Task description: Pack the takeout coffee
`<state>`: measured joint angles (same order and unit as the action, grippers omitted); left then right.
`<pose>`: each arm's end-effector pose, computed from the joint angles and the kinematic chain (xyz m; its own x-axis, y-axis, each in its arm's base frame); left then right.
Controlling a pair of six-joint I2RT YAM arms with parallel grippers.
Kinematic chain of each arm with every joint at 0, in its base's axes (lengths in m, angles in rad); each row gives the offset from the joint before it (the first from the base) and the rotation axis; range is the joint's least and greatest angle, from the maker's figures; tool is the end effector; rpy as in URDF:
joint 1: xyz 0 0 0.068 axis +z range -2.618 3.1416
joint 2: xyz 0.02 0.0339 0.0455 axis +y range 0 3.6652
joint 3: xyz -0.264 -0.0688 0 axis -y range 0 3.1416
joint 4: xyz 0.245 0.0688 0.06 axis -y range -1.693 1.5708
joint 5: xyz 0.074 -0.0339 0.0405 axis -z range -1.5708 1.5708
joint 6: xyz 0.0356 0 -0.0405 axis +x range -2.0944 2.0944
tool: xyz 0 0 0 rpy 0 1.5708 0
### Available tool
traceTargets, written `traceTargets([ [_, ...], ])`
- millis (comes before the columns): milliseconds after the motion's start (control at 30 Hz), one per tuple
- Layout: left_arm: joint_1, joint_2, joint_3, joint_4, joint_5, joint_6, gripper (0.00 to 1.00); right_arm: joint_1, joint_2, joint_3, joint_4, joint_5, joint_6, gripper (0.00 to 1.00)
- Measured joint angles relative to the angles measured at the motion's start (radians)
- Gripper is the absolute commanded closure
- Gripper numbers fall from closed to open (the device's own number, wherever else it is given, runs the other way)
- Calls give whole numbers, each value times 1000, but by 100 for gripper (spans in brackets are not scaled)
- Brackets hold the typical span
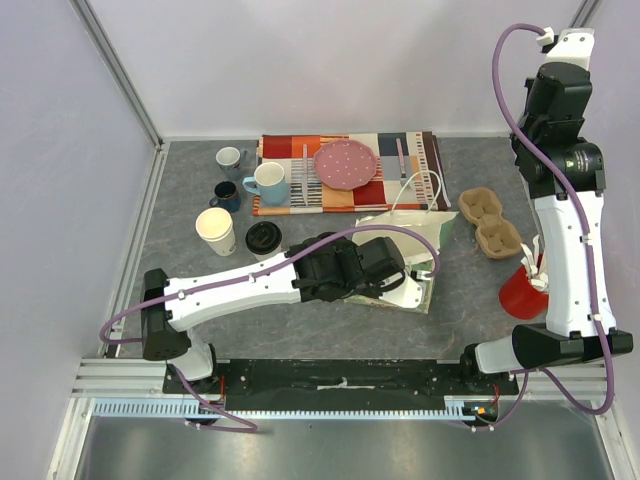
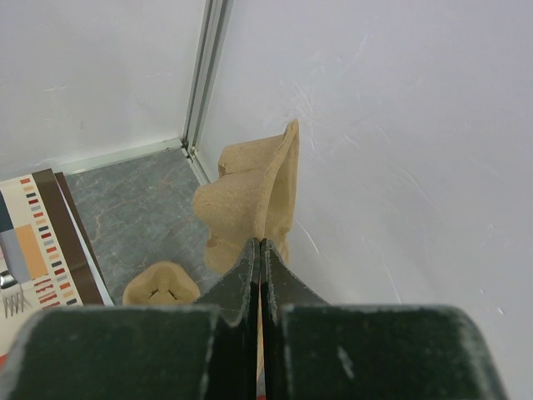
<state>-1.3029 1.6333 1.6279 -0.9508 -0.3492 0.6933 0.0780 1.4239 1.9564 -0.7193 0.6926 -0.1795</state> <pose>0.1027 -0.3283 0.3479 0.3794 0.8865 -0.2649 0.7950 -0.1659 0.5835 0.2626 -0.0023 0.5319 -0.2832 -0.1599 -0.9456 0.5234 0.8004 -0.2921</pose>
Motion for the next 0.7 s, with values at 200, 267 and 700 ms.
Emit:
traceTargets([
  [200,0,0,-19,3,-11,0,98,0,-6,0,0,0,0,100],
  [267,0,-5,-37,2,-18,1,98,0,-8,0,0,0,0,100],
  [700,1,-29,-32,-21,-9,0,98,0,-16,-3,-1,-42,2,100],
])
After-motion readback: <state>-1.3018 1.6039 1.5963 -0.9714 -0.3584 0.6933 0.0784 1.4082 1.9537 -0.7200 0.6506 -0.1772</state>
